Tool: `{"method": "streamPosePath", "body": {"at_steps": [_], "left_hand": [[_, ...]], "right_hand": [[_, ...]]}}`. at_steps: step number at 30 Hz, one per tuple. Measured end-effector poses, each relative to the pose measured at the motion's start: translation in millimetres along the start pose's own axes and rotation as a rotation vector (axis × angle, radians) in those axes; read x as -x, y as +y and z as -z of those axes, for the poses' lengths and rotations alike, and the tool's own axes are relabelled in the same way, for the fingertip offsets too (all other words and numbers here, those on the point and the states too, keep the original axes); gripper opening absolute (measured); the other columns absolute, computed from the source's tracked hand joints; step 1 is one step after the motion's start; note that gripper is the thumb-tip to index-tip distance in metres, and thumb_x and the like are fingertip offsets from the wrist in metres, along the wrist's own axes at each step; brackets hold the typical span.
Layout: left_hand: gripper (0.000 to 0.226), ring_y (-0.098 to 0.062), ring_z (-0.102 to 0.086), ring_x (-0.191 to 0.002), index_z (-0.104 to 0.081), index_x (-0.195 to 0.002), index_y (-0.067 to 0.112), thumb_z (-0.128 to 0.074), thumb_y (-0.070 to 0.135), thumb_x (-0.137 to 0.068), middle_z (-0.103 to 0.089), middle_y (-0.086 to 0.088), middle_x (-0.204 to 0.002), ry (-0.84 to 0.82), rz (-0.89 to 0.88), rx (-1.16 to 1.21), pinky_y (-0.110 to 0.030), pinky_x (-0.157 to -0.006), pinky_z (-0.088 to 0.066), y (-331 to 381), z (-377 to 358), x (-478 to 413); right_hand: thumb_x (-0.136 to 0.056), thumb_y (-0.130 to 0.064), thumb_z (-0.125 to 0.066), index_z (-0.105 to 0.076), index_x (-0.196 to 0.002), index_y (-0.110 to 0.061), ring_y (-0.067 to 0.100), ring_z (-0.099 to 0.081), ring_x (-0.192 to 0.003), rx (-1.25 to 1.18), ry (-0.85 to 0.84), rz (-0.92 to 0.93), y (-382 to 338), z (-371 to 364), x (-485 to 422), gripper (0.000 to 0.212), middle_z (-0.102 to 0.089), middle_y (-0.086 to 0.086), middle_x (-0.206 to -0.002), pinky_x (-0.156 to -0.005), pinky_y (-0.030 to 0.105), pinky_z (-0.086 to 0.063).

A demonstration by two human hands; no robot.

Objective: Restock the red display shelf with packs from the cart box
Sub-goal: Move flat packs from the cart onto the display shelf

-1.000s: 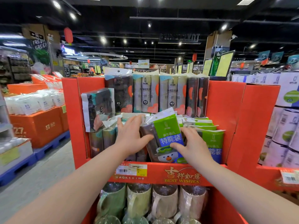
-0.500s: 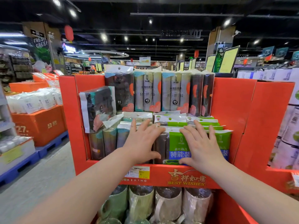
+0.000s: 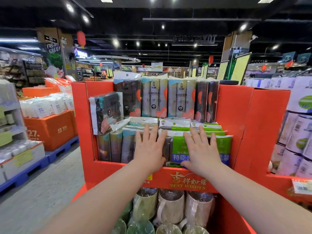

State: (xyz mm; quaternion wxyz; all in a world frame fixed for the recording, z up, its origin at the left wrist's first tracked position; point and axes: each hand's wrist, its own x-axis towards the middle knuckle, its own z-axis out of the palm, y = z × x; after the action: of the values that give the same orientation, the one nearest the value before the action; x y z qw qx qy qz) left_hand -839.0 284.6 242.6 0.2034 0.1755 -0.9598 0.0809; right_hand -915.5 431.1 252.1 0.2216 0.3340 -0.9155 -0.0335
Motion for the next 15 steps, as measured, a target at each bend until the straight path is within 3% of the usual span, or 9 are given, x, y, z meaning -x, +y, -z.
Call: {"method": "streamPosePath", "body": {"at_steps": [2,4,6,11,15], "left_hand": [[0.088,-0.033,0.014,-0.147,0.004,-0.152,0.026,-0.054,0.041,-0.088,0.013,-0.005,-0.16,0.017,0.027,0.04,-0.054,-0.118,-0.002,4,2,16],[0.087,-0.03,0.015,-0.147,0.01,-0.152,0.028,-0.051,0.038,-0.09,0.018,-0.003,-0.16,0.017,0.059,0.088,-0.049,-0.119,-0.001,7,4,35],[0.089,-0.028,0.014,-0.147,0.015,-0.151,0.029,-0.049,0.039,-0.091,0.02,-0.001,-0.159,-0.004,0.091,0.086,-0.047,-0.119,-0.002,7,6,54],[0.082,-0.029,0.005,-0.148,0.002,-0.153,0.027,-0.048,0.043,-0.09,0.008,-0.004,-0.161,-0.105,0.195,0.022,-0.049,-0.118,-0.008,-3,-2,97],[0.063,-0.027,-0.019,-0.142,-0.027,-0.145,0.023,-0.049,0.044,-0.089,-0.022,-0.006,-0.154,-0.203,0.197,-0.046,-0.046,-0.111,-0.022,-6,-11,136]], "right_hand": [[-0.079,-0.056,-0.063,-0.008,-0.153,-0.019,0.036,0.002,-0.147,-0.021,0.045,0.025,1,4,9,0.099,0.0,0.01,-0.161,-0.114,0.059,-0.01],[-0.057,-0.048,-0.083,-0.045,-0.14,-0.013,0.041,-0.036,-0.136,-0.026,0.155,0.077,0,1,19,0.098,-0.039,0.017,-0.148,-0.101,0.062,-0.037],[-0.039,-0.041,-0.089,-0.065,-0.121,-0.01,0.041,-0.056,-0.119,-0.049,0.22,0.139,-3,-8,31,0.091,-0.06,0.015,-0.13,-0.084,0.062,-0.048],[-0.041,-0.041,-0.086,-0.069,-0.114,-0.013,0.039,-0.06,-0.115,-0.087,0.279,0.333,-22,-20,57,0.08,-0.063,0.012,-0.125,-0.084,0.063,-0.047],[-0.055,-0.041,-0.074,-0.071,-0.094,-0.021,0.032,-0.066,-0.104,-0.133,0.117,0.522,-37,-31,74,0.045,-0.07,0.004,-0.105,-0.083,0.053,-0.052]]}}
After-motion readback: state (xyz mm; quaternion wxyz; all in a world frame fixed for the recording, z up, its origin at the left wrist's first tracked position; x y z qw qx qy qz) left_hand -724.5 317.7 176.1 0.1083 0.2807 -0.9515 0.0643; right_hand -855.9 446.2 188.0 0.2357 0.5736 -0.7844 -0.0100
